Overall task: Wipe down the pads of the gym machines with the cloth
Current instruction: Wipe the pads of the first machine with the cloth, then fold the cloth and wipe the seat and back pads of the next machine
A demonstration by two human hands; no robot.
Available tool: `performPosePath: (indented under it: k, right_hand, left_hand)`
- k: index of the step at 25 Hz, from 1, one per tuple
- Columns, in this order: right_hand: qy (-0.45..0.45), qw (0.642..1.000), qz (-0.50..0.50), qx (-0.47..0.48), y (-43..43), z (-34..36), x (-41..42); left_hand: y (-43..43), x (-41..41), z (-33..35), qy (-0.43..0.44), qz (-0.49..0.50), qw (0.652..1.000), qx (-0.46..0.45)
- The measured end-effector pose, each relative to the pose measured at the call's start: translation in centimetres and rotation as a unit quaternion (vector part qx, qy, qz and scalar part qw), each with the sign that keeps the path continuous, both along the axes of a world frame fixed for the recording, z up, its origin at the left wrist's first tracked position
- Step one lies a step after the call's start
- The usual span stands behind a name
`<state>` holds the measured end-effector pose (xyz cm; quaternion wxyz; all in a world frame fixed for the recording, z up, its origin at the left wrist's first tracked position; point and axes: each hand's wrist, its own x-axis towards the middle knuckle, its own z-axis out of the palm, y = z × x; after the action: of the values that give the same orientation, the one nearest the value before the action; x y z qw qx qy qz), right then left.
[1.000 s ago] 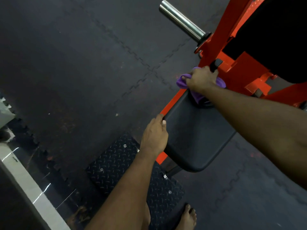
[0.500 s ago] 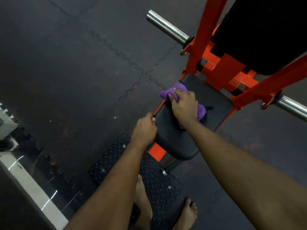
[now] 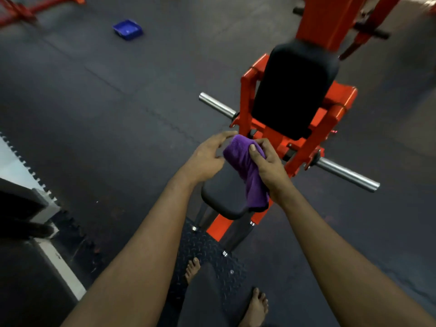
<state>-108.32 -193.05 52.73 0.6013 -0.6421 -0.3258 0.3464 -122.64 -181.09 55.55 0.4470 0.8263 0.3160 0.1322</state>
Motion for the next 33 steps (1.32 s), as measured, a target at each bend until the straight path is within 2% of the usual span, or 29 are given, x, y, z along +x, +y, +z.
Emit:
performPosePath:
  k: [5,9,11,13,15,16,17,18,20,22,25,27,28,30,33]
  right_hand:
    - [0.02,0.996,0.027,0.078,-4.6,10.4,0.4]
    - [0.12,0.981,0.09,0.127,-7.0,16.3,1.0]
    - [0.109,0.982,0.093,0.121,-7.8,19.1,1.3]
    - [0.003,0.996,0.033,0.085,-8.4,21.2,1.7]
    - [-0.109,0.984,-0.122,0.073,-9.0,22.6,2.4]
    - [-0.136,0.968,-0.193,0.081,-9.5,23.2,2.9]
    - [-0.142,0.961,-0.218,0.09,-10.0,23.9,3.2]
    - [-0.124,0.968,-0.198,0.094,-10.4,24.5,3.5]
    - [-0.053,0.992,-0.081,0.086,-11.1,25.8,3.3]
    - [-0.011,0.997,-0.006,0.074,-11.5,27.0,3.0]
    - [0.009,0.996,-0.01,0.094,-11.6,27.5,3.7]
    - [-0.024,0.995,-0.021,0.097,-12.0,27.6,4.7]
    - [-0.047,0.994,-0.034,0.093,-12.2,27.8,5.2]
    - [-0.08,0.989,-0.105,0.072,-12.5,28.1,6.6]
    - [-0.168,0.946,-0.278,0.0,-13.9,29.0,8.8]
  left_hand:
    - [-3.4,1.2,9.5,-0.054,-0.041,0.995,0.068]
    - [-5.8,1.6,16.2,-0.081,-0.064,0.986,0.128]
    - [-6.8,2.2,19.0,-0.075,-0.058,0.981,0.172]
    - [-7.6,3.0,21.1,-0.068,-0.055,0.972,0.216]
    - [-7.9,4.2,22.8,-0.064,-0.028,0.967,0.247]
    - [-8.1,4.8,23.6,-0.065,-0.009,0.965,0.255]
    - [-8.3,5.3,24.4,-0.067,0.007,0.964,0.258]
    - [-8.5,6.0,25.3,-0.064,0.016,0.964,0.258]
    - [-9.0,7.5,26.9,-0.052,0.005,0.971,0.235]
    - [-9.7,8.9,27.8,-0.066,-0.032,0.981,0.178]
    - [-10.5,10.3,28.8,-0.167,-0.086,0.982,0.022]
    - [-10.3,10.8,29.7,-0.186,-0.121,0.974,-0.048]
    - [-9.9,11.1,30.2,-0.17,-0.137,0.975,-0.038]
    - [-8.6,11.9,30.6,-0.112,-0.166,0.979,0.037]
    - [-5.7,13.1,30.4,-0.052,-0.186,0.965,0.178]
